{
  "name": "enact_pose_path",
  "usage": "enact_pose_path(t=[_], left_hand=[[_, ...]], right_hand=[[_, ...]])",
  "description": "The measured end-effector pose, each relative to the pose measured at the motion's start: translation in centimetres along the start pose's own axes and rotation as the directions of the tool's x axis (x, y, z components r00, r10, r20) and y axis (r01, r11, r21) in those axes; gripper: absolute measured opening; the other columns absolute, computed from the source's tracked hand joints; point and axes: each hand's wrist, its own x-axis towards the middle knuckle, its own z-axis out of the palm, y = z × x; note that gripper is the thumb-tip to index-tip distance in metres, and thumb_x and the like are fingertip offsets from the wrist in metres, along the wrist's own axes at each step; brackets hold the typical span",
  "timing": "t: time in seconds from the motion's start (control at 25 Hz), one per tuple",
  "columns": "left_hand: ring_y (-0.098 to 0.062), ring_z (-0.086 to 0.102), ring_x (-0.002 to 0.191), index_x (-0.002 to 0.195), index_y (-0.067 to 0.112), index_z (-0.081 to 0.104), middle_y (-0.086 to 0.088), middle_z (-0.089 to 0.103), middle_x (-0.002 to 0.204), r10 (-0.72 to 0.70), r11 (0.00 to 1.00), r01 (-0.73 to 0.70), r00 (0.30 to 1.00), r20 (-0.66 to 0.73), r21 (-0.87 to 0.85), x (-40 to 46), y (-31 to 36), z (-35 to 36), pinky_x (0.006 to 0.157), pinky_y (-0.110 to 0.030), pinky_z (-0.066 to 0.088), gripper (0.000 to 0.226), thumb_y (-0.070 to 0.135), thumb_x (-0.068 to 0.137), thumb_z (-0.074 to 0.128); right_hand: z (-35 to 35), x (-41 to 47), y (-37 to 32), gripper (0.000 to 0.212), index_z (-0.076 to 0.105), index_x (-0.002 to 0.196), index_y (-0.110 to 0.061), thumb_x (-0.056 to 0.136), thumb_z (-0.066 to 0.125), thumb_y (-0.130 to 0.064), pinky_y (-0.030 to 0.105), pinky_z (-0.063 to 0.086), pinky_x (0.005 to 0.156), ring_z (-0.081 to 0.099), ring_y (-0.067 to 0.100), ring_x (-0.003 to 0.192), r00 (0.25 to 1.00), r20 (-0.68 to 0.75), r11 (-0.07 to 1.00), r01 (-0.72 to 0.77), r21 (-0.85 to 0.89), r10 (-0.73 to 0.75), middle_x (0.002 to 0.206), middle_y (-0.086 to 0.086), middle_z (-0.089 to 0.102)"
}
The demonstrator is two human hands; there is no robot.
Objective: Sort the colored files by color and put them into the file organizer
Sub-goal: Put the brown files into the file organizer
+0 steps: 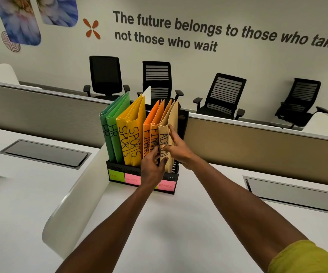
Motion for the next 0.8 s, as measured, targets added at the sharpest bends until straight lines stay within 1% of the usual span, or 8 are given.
enact_pose_path(t=[0.12,0.2,0.28,0.32,0.44,0.56,0.68,0.8], left_hand=[[-0.016,0.06,0.12,0.145,0.018,0.045,-0.003,0.059,0.136,0.012,1.0,-0.012,1.0,0.013,0.028,-0.3,0.3,0.0,0.096,-0.043,0.055,0.063,0.017,0.088,0.071],[-0.017,0.058,0.123,0.146,0.018,0.044,-0.003,0.057,0.138,0.022,0.998,-0.023,0.999,0.025,0.054,-0.6,0.4,0.1,0.096,-0.045,0.055,0.063,0.018,0.089,0.07],[-0.019,0.056,0.125,0.147,0.016,0.042,-0.005,0.056,0.139,0.036,0.995,-0.038,0.999,0.025,0.094,-1.2,0.5,0.4,0.097,-0.046,0.054,0.064,0.02,0.089,0.069],[-0.02,0.054,0.127,0.147,0.015,0.042,-0.005,0.055,0.139,0.045,0.992,-0.047,0.999,0.014,0.121,-1.4,0.6,0.6,0.098,-0.046,0.053,0.064,0.021,0.089,0.069],[-0.019,0.049,0.128,0.147,0.014,0.041,-0.005,0.053,0.137,0.078,0.979,-0.071,0.997,-0.029,0.19,-2.4,1.4,1.4,0.1,-0.046,0.052,0.064,0.025,0.09,0.068],[-0.019,0.047,0.126,0.146,0.014,0.042,-0.006,0.052,0.136,0.102,0.971,-0.092,0.994,-0.033,0.222,-3.3,2.2,2.2,0.098,-0.044,0.052,0.064,0.027,0.09,0.068],[-0.023,0.045,0.131,0.146,0.013,0.042,-0.009,0.049,0.14,0.096,0.967,-0.09,0.995,-0.014,0.236,-4.5,3.2,3.4,0.105,-0.043,0.047,0.064,0.028,0.09,0.067],[-0.022,0.042,0.135,0.146,0.014,0.042,-0.008,0.048,0.144,0.101,0.964,-0.108,0.994,0.042,0.241,-6.6,3.8,5.1,0.107,-0.029,0.038,0.064,0.027,0.09,0.068]], right_hand=[[-0.3,-0.6,0.8,0.093,0.005,0.153,-0.05,0.091,0.064,-0.011,0.062,0.036,0.11,0.037,0.03,0.142,0.999,-0.046,1.0,-0.015,0.025,0.016,0.157,0.003,0.033],[-0.7,-1.5,1.5,0.093,0.006,0.154,-0.047,0.092,0.064,-0.009,0.052,0.045,0.105,0.043,0.025,0.137,0.997,-0.077,0.999,-0.018,0.028,0.02,0.154,0.003,0.037],[-1.3,-2.5,2.3,0.091,0.008,0.154,-0.046,0.092,0.064,-0.009,0.041,0.047,0.097,0.043,0.018,0.131,0.996,-0.082,1.0,-0.017,0.009,0.017,0.155,0.004,0.034],[-1.5,-3.0,2.6,0.091,0.008,0.154,-0.045,0.092,0.064,-0.009,0.041,0.048,0.097,0.043,0.019,0.133,0.997,-0.081,1.0,-0.018,-0.003,0.018,0.158,0.005,0.031],[-2.3,-4.7,3.3,0.091,0.008,0.156,-0.041,0.092,0.067,-0.014,0.048,0.044,0.104,0.034,0.031,0.145,0.995,-0.098,0.998,-0.036,-0.043,0.032,0.162,0.006,0.025],[-3.2,-6.7,3.8,0.091,0.009,0.156,-0.039,0.091,0.07,-0.023,0.047,0.042,0.106,0.03,0.033,0.146,0.992,-0.124,0.996,-0.04,-0.075,0.03,0.163,0.007,0.023],[-4.4,-9.3,4.5,0.089,0.01,0.157,-0.038,0.091,0.07,-0.028,0.046,0.041,0.107,0.032,0.033,0.146,0.989,-0.144,0.995,-0.031,-0.092,0.018,0.163,0.008,0.023],[-5.7,-12.3,6.0,0.087,0.013,0.156,-0.038,0.09,0.07,-0.034,0.041,0.045,0.103,0.039,0.032,0.142,0.981,-0.191,0.989,-0.06,-0.135,0.033,0.161,0.007,0.028]])
